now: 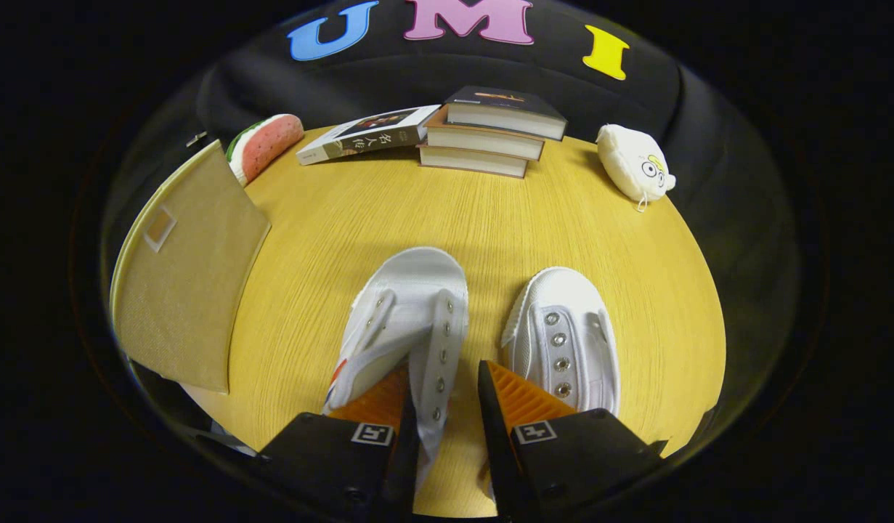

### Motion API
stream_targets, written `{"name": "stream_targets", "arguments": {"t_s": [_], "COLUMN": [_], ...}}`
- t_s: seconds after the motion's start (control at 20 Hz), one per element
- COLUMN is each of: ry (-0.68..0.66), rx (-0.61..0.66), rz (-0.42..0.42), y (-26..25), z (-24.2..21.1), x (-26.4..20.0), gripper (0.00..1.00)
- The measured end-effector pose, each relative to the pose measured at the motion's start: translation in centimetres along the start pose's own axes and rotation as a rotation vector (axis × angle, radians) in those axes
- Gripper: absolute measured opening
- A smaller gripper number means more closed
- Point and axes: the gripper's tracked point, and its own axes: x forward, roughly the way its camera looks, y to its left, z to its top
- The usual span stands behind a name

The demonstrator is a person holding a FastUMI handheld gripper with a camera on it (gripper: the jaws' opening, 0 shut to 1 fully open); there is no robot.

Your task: Open the storage box then place both shoes into the box .Put the left shoe in first, then the right shoe, with the right side of both shoes facing outward in a uniform manner.

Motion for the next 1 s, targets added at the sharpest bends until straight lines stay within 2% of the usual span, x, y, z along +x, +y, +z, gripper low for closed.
{"name": "stream_targets", "arguments": {"t_s": [0.05,0.1,0.3,0.75,1.0], "ry": [-0.005,0.003,0.012,-0.030,-0.101], "rx": [0.032,0.062,0.152,0.257,0.274], "rz": [0.002,0.007,0.028,0.069,0.123], "y": [0.1,0.1,-0.1,1.2,3.2], "z": [0.3,0.2,0.4,2.9,6.4], "x": [-0.2,-0.1,-0.5,-3.5,-7.3], "gripper": [0.41,0.21,0.08,0.06,0.06]}}
